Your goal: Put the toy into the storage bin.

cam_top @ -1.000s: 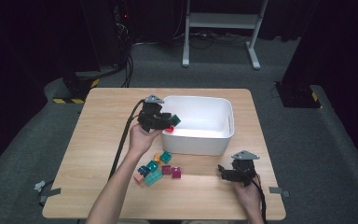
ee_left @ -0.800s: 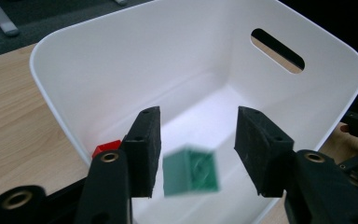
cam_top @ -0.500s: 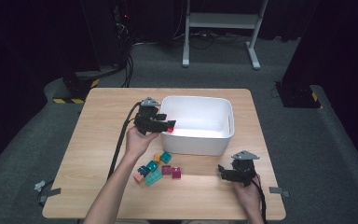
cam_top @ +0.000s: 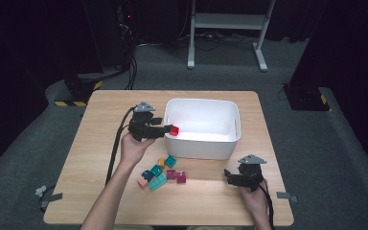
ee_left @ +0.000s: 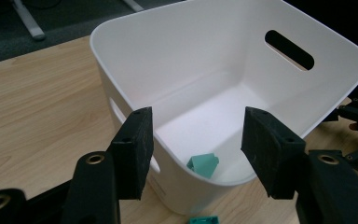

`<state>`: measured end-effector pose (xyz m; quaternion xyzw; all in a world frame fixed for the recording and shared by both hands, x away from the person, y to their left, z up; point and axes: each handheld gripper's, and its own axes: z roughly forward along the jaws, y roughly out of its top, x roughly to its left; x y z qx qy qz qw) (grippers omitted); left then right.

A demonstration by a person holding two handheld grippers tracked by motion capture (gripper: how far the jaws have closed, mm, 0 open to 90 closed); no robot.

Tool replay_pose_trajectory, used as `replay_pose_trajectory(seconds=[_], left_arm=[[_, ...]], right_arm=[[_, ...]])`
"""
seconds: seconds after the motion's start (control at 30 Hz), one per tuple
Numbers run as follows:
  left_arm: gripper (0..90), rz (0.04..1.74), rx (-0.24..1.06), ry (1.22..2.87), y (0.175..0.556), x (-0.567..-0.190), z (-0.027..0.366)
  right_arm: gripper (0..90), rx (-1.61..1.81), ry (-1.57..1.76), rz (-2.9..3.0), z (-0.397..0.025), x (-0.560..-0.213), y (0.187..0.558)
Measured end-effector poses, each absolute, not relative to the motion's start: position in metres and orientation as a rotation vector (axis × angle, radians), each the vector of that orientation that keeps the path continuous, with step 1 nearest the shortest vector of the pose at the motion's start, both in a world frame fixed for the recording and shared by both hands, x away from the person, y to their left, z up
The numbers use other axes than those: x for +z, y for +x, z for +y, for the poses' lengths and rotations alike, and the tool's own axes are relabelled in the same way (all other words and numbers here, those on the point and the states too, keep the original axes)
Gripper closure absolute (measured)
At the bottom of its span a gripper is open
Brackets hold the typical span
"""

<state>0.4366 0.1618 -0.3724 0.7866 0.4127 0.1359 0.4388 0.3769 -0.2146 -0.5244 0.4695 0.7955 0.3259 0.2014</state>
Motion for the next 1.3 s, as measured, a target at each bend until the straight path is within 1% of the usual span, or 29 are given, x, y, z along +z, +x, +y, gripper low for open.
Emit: replay_pose_trajectory(seconds=[0.43,0.63,1.03,1.3], left_arm=[[41.7,1.065,0.374,1.927,0.416,-0.377,0.189],[41.1,1.083,0.385,1.915,0.404,-0.385,0.202],[39.2,1.127,0.399,1.913,0.371,-0.412,0.221],[38.6,1.144,0.394,1.94,0.354,-0.436,0.22]], right_arm=[[16.1,0.91,1.311,2.222,-0.215,-0.524,0.377],[16.1,0.911,1.311,2.222,-0.215,-0.524,0.377],[16.1,0.911,1.312,2.222,-0.215,-0.524,0.377],[16.1,0.91,1.312,2.221,-0.215,-0.524,0.377]])
